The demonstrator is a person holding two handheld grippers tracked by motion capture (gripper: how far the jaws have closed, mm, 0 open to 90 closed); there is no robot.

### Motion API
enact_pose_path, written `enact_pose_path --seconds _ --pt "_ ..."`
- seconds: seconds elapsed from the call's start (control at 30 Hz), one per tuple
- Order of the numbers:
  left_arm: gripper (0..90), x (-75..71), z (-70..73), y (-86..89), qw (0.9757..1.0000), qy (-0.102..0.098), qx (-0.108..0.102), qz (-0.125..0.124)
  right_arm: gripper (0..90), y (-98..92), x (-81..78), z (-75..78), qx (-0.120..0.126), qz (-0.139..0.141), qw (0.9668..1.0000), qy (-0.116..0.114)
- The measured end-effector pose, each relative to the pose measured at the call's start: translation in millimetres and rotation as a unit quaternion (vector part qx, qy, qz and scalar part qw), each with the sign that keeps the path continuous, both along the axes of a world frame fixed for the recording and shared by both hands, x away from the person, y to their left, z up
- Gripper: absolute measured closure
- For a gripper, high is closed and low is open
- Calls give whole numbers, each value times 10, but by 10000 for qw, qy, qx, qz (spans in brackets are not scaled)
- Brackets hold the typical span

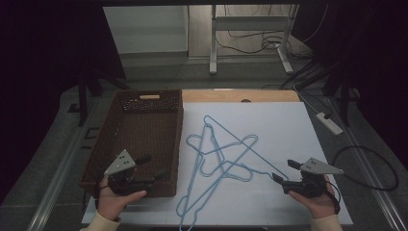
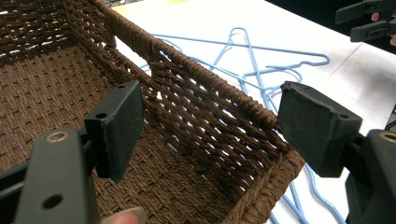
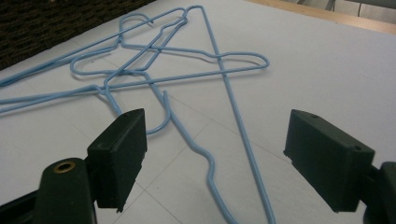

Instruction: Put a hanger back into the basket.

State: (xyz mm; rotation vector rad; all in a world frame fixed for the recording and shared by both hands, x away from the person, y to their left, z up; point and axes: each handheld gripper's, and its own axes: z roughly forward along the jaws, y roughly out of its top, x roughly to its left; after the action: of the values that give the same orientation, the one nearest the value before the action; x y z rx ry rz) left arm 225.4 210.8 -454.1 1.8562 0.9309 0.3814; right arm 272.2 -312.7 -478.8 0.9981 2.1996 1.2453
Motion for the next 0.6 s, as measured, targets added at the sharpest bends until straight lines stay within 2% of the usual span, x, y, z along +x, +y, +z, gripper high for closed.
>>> enact_pose_path --seconds 0.2,0.4,0.6 --pt "240 -26 28 -27 10000 -47 -10 -63 224 37 -52 51 -8 56 10000 -53" --pt "240 -18 14 -42 10000 -21 7 -74 228 112 -26 60 -14 216 9997 71" --pt "240 5 9 -46 10000 2 1 -95 245 289 47 138 -337 547 9977 206"
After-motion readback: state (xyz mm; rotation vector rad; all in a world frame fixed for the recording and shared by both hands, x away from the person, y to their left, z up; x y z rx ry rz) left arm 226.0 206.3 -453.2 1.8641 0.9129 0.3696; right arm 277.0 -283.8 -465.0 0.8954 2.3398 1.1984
